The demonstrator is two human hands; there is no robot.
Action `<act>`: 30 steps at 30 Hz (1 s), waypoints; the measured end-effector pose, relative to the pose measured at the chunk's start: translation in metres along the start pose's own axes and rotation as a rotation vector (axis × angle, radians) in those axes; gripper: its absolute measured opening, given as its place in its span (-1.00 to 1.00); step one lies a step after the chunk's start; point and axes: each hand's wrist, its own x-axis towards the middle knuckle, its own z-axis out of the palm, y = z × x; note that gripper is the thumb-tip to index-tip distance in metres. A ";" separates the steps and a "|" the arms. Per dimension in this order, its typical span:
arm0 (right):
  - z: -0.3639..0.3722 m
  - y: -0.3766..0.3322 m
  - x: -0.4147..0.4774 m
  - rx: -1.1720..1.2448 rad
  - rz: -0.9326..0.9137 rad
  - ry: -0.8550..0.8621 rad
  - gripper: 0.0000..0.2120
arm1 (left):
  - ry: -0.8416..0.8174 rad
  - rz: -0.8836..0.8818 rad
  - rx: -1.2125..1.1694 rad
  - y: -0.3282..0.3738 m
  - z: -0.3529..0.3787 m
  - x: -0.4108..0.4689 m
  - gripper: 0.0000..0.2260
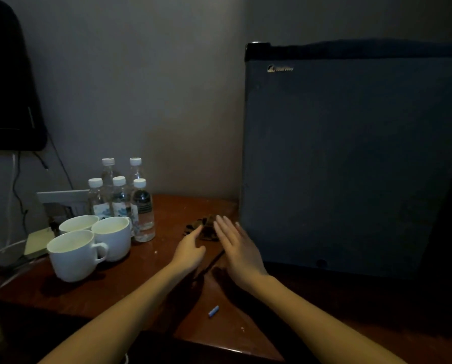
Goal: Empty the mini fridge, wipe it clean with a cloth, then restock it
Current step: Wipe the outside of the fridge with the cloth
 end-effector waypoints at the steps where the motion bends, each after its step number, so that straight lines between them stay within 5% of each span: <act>1: 0.007 -0.003 0.008 0.046 -0.037 -0.004 -0.21 | 0.039 -0.032 0.022 -0.005 -0.005 0.004 -0.44; 5: 0.028 -0.014 0.046 0.148 0.018 -0.070 -0.33 | 0.072 -0.071 0.125 -0.017 -0.015 0.022 -0.45; 9: 0.054 -0.012 0.086 0.379 0.426 -0.145 -0.49 | 0.041 -0.042 0.141 -0.025 -0.014 0.046 -0.44; 15: 0.078 0.004 0.128 0.519 0.981 -0.232 -0.44 | -0.001 0.014 0.110 -0.035 -0.003 0.087 -0.42; 20: 0.094 0.010 0.140 0.643 1.076 -0.150 -0.51 | -0.091 -0.091 -0.129 -0.032 0.008 0.106 -0.46; 23: 0.096 0.008 0.139 0.924 1.070 -0.034 -0.62 | -0.103 -0.230 -0.287 -0.031 0.010 0.109 -0.48; 27: 0.087 0.003 0.138 1.089 0.953 0.127 -0.85 | -0.118 -0.289 -0.409 -0.024 0.003 0.099 -0.61; 30: 0.069 -0.005 0.139 1.167 0.836 0.226 -0.78 | -0.020 -0.208 -0.467 -0.015 -0.011 0.088 -0.78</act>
